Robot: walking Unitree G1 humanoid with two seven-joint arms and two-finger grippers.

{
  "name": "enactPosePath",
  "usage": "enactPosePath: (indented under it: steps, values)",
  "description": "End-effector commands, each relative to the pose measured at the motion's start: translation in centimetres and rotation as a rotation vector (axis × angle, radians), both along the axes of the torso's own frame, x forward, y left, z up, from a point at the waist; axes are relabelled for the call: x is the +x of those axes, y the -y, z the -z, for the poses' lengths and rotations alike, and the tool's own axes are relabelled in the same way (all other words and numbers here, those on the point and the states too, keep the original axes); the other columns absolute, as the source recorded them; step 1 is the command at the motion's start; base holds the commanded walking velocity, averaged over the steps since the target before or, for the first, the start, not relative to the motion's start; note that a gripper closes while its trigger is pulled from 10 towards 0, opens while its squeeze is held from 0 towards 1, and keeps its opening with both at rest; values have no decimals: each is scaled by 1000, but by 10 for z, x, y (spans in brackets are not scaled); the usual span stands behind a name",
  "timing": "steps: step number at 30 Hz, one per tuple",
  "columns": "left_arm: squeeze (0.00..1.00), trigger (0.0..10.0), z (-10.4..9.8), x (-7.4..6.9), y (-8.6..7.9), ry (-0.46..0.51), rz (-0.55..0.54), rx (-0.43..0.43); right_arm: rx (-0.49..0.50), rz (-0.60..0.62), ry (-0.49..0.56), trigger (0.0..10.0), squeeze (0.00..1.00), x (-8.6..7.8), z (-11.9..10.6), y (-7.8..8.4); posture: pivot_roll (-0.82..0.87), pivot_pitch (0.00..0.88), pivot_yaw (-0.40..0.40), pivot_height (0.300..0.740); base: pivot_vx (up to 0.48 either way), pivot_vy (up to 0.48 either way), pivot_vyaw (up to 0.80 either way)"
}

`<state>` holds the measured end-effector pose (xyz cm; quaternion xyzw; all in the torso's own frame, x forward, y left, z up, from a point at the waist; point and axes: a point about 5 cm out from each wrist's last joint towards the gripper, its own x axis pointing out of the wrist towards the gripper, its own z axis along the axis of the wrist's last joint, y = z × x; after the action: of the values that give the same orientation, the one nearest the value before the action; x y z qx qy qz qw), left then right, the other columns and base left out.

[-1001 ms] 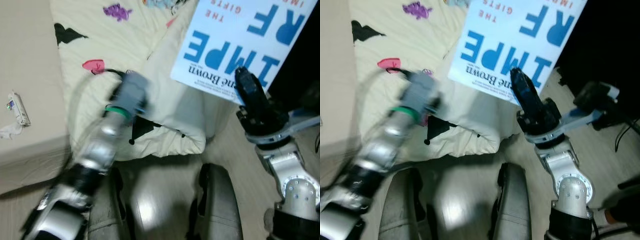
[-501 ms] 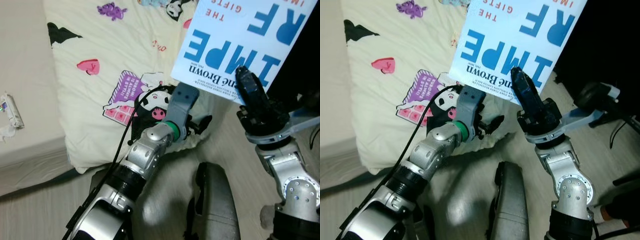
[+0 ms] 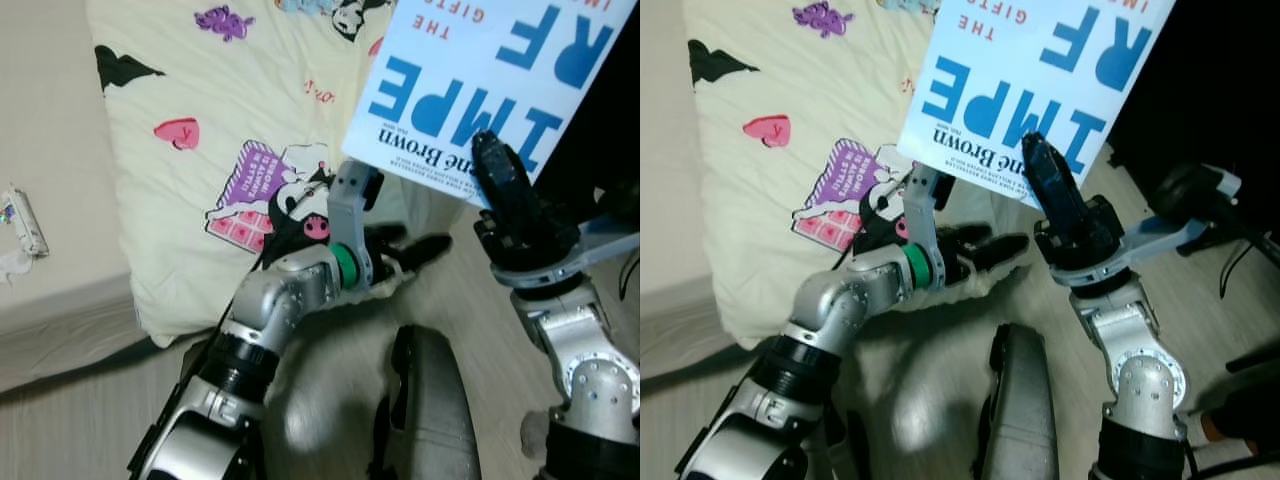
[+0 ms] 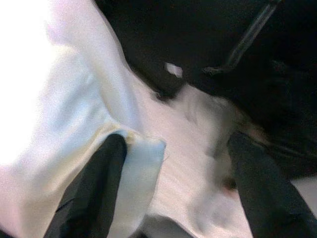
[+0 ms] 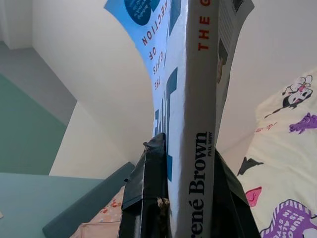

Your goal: Clean up the room

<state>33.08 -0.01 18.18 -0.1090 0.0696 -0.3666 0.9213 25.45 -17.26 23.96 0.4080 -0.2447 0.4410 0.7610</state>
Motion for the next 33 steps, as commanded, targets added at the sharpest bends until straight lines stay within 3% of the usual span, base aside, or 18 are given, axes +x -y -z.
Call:
enactPosePath:
  steps: [1, 3, 5, 9, 10, 11, 12, 15, 17, 18, 20, 22, 25, 27, 29, 31, 32, 33]
  values:
    - [0, 10000, -10, 15, -20, 87, -118, 2, 15, -1, 45, 0, 0, -5, -4, 1, -11, 170, 74, 522, 0, 0, 0]
    - [0, 10000, -10, 15, -20, 87, -118, 2, 15, -1, 45, 0, 0, -5, -4, 1, -11, 170, 74, 522, 0, 0, 0]
    - [0, 10000, -20, 31, -51, 102, -208, -47, 17, -2, 43, 0, 0, -5, -4, 1, -11, 170, 74, 522, 0, 0, 0]
    - [0, 10000, -25, 44, -79, 132, -341, -8, 18, -3, 40, 0, 0, -4, -3, 2, -5, 175, 71, 522, 0, 0, 0]
    - [0, 10000, -27, 47, -89, 143, -409, 24, 18, -3, 39, 0, 0, -4, -3, 2, -5, 175, 71, 522, 0, 0, 0]
    - [0, 10000, -26, 52, -100, 170, -527, 136, 19, -3, 38, 0, 0, -4, -3, 2, -5, 175, 71, 522, 0, 0, 0]
    - [0, 10000, -26, 52, -100, 170, -527, 136, 19, -3, 38, 0, 0, -4, -3, 2, -5, 175, 71, 522, 0, 0, 0]
    - [0, 10000, -18, 54, -108, 317, -671, 420, 20, -1, 37, 0, 0, -4, -3, 3, -12, 182, 72, 522, 0, 0, 0]
    - [0, 10000, -18, 54, -108, 317, -671, 420, 20, -1, 37, 0, 0, -4, -3, 3, -12, 182, 72, 522, 0, 0, 0]
    - [0, 10000, -9, 50, -100, 369, -645, 511, 20, -2, 36, 0, 0, -5, -3, 3, -12, 182, 72, 522, 0, 0, 0]
    - [0, 10000, 15, 41, -75, 398, -516, 571, 21, -1, 35, 0, 0, -5, -3, 3, -16, 191, 72, 522, 0, 0, 0]
    - [0, 10000, 30, 25, -44, 390, -343, 512, 23, 0, 34, 0, 0, -5, -2, 3, -16, 191, 72, 522, 0, 0, 0]
    - [0, 10000, 33, 17, -33, 383, -284, 475, 24, 0, 33, 0, 0, -5, -2, 3, -16, 191, 72, 522, 0, 0, 0]
    - [0, 10000, 33, 2, -3, 302, -186, 309, 26, -1, 31, 0, 0, -4, -2, 3, -20, 196, 73, 522, 0, 0, 0]
    - [0, 10000, 31, -3, 5, 270, -159, 254, 27, -2, 30, 0, 0, -4, -2, 3, -20, 196, 73, 522, 0, 0, 0]
    - [0, 10000, 23, -19, 44, 108, -63, 68, 28, -6, 25, 0, 0, -2, -1, 2, -20, 195, 73, 522, 0, 0, 0]
    - [0, 10000, 23, -19, 44, 108, -63, 68, 28, -6, 25, 0, 0, -2, -1, 2, -20, 195, 73, 522, 0, 0, 0]
    - [0, 10000, 16, -28, 63, -3, 13, -33, 28, -7, 25, 0, 0, -1, 0, 1, -33, 190, 78, 522, 0, 0, 0]
